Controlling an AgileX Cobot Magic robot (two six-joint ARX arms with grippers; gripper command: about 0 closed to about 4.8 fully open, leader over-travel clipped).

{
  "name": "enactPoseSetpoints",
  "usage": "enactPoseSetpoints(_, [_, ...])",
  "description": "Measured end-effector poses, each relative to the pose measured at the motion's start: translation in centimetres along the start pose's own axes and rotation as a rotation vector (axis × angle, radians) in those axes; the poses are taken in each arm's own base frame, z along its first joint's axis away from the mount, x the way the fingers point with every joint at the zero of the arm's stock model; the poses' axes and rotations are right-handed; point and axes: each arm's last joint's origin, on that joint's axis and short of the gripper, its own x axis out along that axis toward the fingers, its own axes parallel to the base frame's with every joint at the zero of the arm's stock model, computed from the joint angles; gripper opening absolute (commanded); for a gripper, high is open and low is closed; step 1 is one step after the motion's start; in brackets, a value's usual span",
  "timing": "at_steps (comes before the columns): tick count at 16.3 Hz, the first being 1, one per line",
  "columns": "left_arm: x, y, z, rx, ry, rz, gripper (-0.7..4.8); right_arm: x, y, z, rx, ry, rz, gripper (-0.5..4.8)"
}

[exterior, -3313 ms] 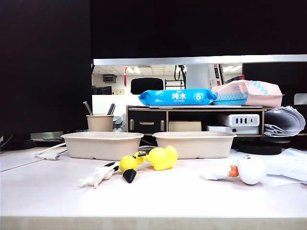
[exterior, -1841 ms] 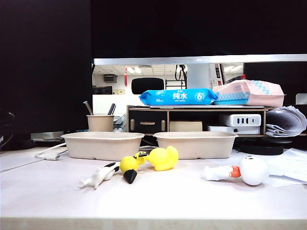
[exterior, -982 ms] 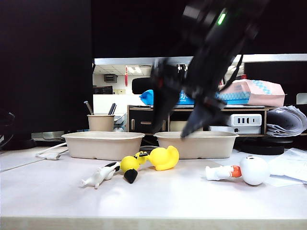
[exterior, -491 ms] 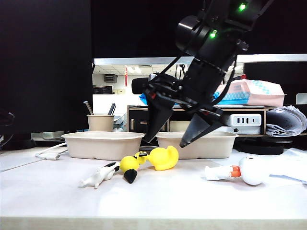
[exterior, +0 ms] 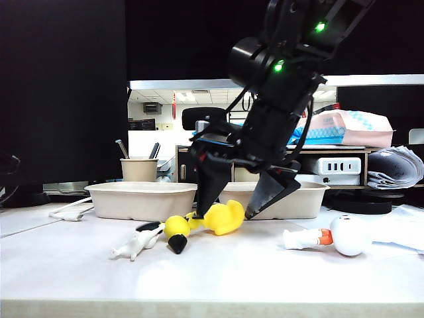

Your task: Put the dolls with similar colors into the same paper box, while dolls with different colors go into separate paper boxes.

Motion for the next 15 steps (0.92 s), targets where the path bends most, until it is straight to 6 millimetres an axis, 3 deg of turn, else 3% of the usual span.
enactPoseSetpoints(4, [0.0, 0.0, 0.0, 0.000, 0.000, 0.000, -0.05, 1.0, 0.0, -0.1, -0.003, 0.000, -0.031, 4.44])
enactPoseSetpoints(6, [0.0, 0.0, 0.0, 0.000, 0.000, 0.000, -0.05, 1.3, 0.0, 0.1, -0.004, -0.010, -0.036, 3.59])
enactPoseSetpoints(7, [0.0, 0.0, 0.0, 0.000, 0.000, 0.000, -0.05, 1.3, 0.0, 0.1, -0.005, -0.011, -0.033, 2.77])
enactPoseSetpoints(8, [0.0, 0.0, 0.0, 0.000, 0.000, 0.000, -0.05, 1.3, 0.2, 0.1, -0.009, -0.012, -0.031, 2.45])
enactPoseSetpoints(13, [0.0, 0.0, 0.0, 0.000, 0.000, 0.000, -0.05, 1.3, 0.1, 0.0, -0.008, -0.002, -0.044, 2.41])
enactPoseSetpoints(15, [0.0, 0.0, 0.0, 0.000, 0.000, 0.000, -0.05, 1.2, 0.1, 0.0, -0.007, 0.002, -0.044, 1.96])
